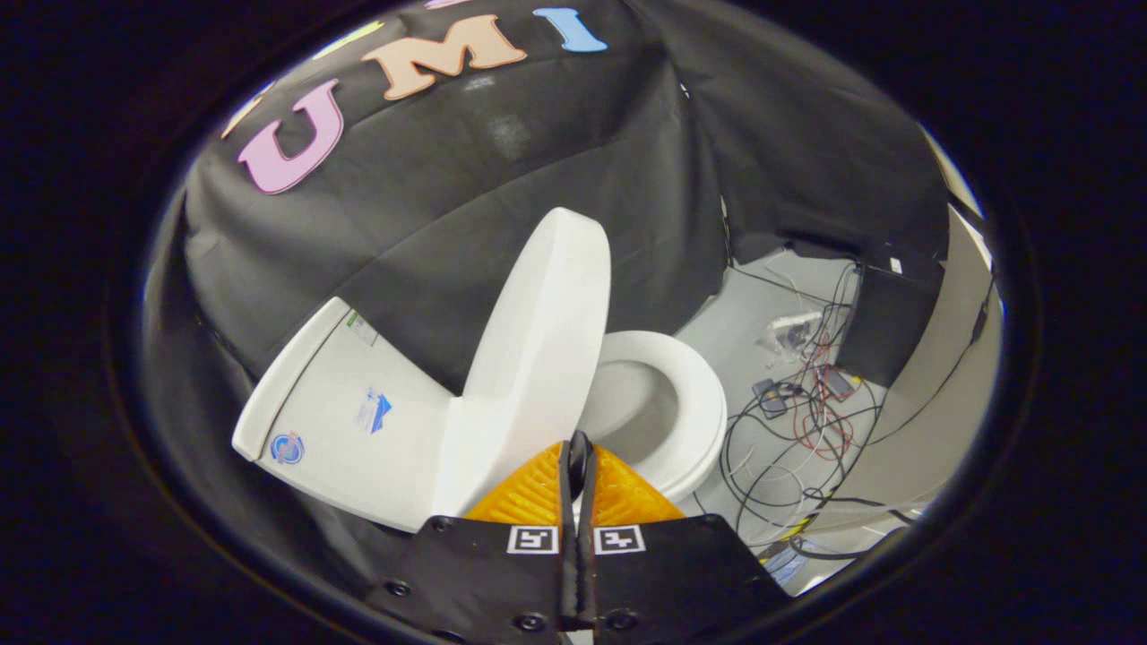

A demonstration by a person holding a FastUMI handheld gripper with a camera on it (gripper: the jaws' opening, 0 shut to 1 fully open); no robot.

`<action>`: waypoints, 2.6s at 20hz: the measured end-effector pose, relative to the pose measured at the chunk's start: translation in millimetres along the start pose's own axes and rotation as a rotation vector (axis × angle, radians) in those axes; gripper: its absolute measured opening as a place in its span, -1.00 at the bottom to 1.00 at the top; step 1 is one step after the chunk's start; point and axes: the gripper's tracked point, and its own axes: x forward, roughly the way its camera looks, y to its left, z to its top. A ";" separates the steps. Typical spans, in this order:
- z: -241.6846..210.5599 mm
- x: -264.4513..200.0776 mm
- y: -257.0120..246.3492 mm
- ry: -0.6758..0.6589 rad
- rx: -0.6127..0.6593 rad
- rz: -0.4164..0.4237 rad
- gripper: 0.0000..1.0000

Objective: Open the toilet lid.

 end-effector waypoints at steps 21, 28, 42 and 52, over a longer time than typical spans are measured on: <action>15.1 -14.5 41.3 -0.078 -0.139 -0.023 -0.99; 20.3 -19.5 56.7 -0.100 -0.178 0.002 -0.99; 30.7 -28.4 105.7 -0.165 -0.320 0.034 -0.99; 38.9 -39.7 166.4 -0.210 -0.437 0.091 -0.99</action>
